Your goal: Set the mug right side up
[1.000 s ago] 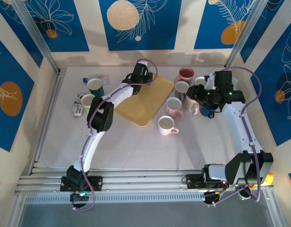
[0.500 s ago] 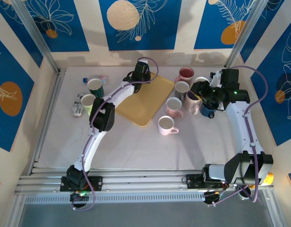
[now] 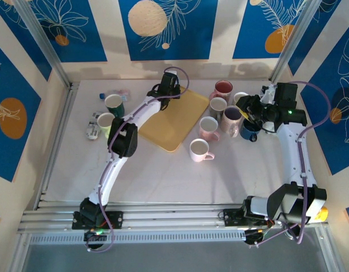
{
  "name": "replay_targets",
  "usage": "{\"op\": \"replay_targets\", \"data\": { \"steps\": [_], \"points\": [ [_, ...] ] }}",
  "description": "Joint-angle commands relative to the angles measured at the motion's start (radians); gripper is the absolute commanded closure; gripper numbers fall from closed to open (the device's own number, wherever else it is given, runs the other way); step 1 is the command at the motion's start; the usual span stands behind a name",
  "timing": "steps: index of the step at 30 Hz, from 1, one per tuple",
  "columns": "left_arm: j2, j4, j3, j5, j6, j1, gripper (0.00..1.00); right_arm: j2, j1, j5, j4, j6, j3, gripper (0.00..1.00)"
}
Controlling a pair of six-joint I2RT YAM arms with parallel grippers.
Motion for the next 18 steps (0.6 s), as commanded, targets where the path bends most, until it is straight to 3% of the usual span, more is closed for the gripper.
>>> {"op": "replay_targets", "data": {
  "steps": [1,11,18],
  "points": [
    [-0.023,-0.001,-0.020,0.052,0.061,0.013,0.96,-0.039,-0.013,-0.044,-0.002,0.012,0.021,0.59],
    [-0.230,0.089,-0.300,0.114,0.076,0.024,1.00,-0.084,-0.025,-0.055,0.001,0.039,-0.015,0.60],
    [-0.431,0.177,-0.589,0.124,0.059,0.026,1.00,-0.120,-0.025,-0.059,-0.003,0.056,-0.044,0.60]
  ]
}}
